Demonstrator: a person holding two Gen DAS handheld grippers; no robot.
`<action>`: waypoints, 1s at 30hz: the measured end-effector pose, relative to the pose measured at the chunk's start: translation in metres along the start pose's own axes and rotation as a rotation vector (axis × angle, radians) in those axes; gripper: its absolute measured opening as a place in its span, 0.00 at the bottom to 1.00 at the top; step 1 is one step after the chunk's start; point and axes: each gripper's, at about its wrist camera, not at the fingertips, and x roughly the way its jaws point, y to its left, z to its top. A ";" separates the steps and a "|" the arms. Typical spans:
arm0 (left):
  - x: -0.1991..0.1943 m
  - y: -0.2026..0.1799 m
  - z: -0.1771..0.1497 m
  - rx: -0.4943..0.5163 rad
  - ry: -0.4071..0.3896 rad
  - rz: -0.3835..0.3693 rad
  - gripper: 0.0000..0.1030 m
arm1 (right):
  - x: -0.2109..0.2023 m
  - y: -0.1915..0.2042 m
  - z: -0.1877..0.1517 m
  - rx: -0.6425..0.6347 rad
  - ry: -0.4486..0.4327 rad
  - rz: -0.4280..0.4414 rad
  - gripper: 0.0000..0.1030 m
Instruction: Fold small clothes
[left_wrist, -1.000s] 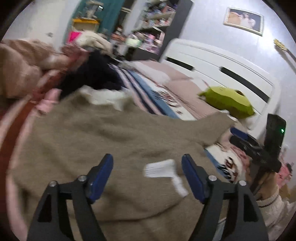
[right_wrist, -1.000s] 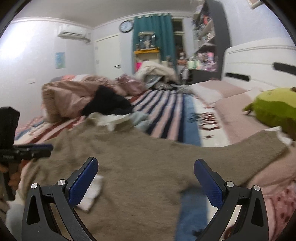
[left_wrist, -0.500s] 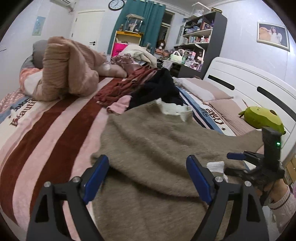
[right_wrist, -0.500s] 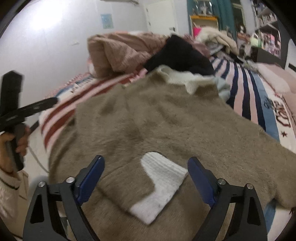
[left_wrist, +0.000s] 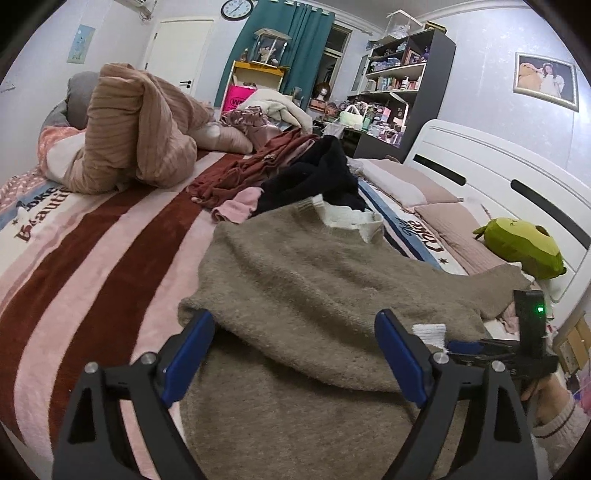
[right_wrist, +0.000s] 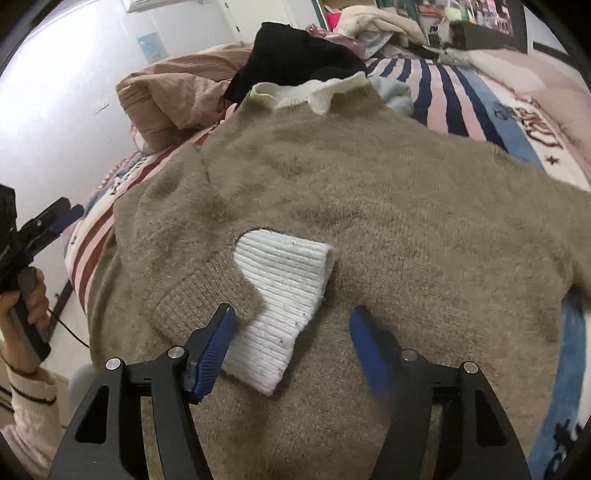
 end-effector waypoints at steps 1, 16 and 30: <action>-0.001 0.001 0.000 -0.009 -0.002 -0.012 0.84 | 0.003 0.000 0.003 -0.002 0.002 0.012 0.59; -0.009 0.002 -0.005 -0.032 0.006 0.022 0.84 | -0.015 0.020 0.015 -0.107 -0.167 -0.051 0.03; 0.004 -0.010 -0.008 -0.016 0.032 0.031 0.84 | -0.060 -0.005 0.001 -0.083 -0.280 -0.187 0.02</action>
